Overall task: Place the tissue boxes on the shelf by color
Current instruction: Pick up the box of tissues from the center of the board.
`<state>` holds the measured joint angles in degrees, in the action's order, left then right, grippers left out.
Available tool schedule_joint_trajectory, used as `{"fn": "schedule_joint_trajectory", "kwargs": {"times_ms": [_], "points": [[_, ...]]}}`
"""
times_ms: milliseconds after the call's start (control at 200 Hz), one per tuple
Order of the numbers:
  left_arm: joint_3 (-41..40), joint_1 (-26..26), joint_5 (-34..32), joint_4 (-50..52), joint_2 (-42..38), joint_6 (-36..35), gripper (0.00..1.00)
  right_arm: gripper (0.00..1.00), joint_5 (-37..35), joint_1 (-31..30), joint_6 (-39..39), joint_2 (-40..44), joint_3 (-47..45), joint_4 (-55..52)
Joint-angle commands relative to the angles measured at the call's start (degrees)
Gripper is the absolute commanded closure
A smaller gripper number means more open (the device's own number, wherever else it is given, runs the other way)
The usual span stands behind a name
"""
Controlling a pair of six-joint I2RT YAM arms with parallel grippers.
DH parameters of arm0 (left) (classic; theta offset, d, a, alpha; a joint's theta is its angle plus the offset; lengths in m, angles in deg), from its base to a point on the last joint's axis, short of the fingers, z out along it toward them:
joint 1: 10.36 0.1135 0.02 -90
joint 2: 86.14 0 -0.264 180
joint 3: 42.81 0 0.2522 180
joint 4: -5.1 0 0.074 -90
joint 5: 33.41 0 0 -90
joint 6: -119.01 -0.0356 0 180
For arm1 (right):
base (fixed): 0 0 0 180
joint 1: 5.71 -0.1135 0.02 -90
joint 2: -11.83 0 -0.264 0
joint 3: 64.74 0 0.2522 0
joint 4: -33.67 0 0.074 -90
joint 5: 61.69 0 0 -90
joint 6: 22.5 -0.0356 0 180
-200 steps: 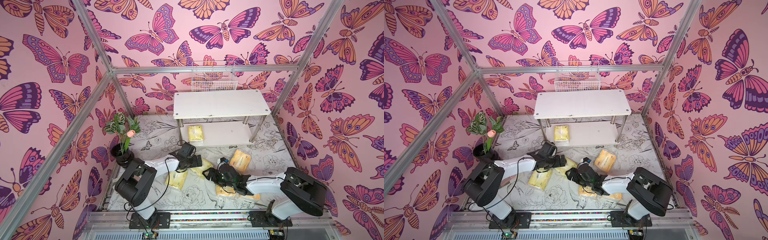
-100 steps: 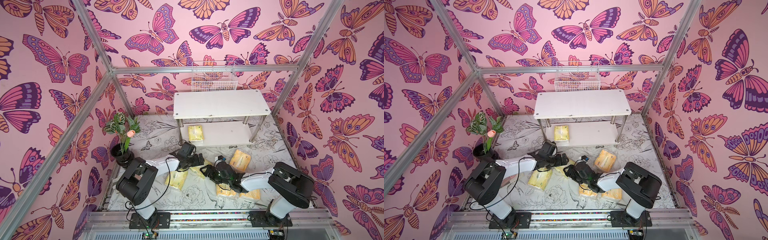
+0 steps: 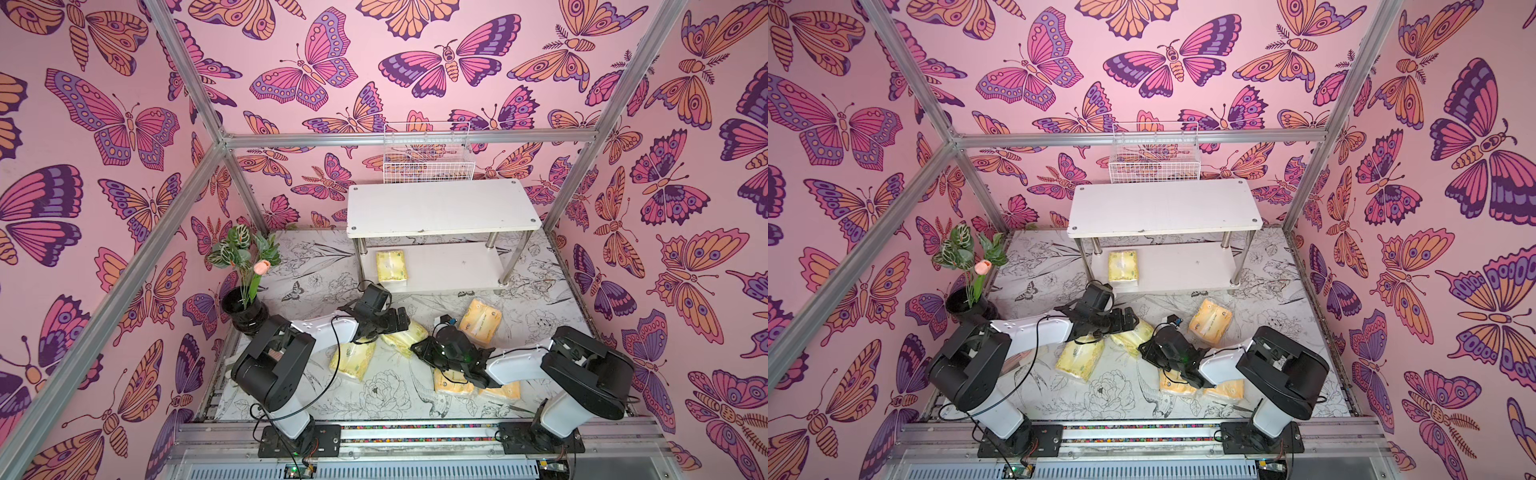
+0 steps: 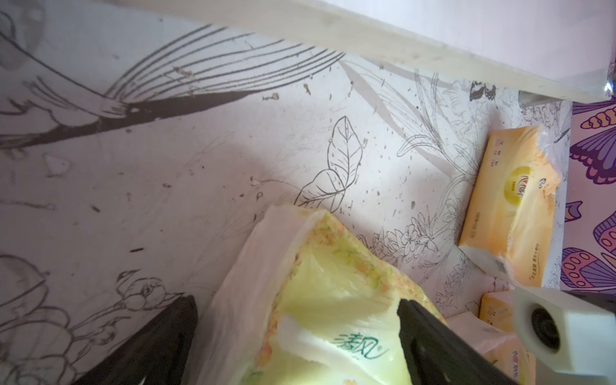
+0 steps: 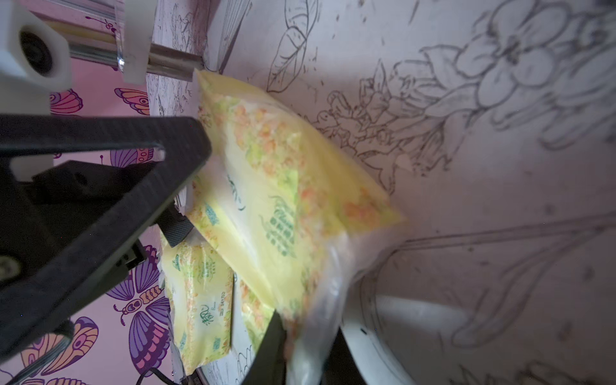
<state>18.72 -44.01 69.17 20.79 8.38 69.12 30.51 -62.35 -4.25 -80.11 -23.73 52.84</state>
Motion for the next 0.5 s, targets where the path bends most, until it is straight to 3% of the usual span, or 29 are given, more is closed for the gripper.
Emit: {"fn": "schedule_joint_trajectory", "kwargs": {"times_ms": [0,210,496], "points": [[-0.1,0.0,0.1,2.7,-4.3,0.1,0.0,0.92,0.6,0.5,0.5,4.3,-0.7,-3.5],[3.4,0.2,-10.3,10.5,-13.6,0.3,0.0,1.0,-2.7,0.6,-0.8,13.8,-1.6,-10.6],[6.3,0.6,-19.5,20.2,-26.4,0.1,0.0,1.0,-11.9,1.3,-5.6,25.7,-2.6,-17.3]]}}
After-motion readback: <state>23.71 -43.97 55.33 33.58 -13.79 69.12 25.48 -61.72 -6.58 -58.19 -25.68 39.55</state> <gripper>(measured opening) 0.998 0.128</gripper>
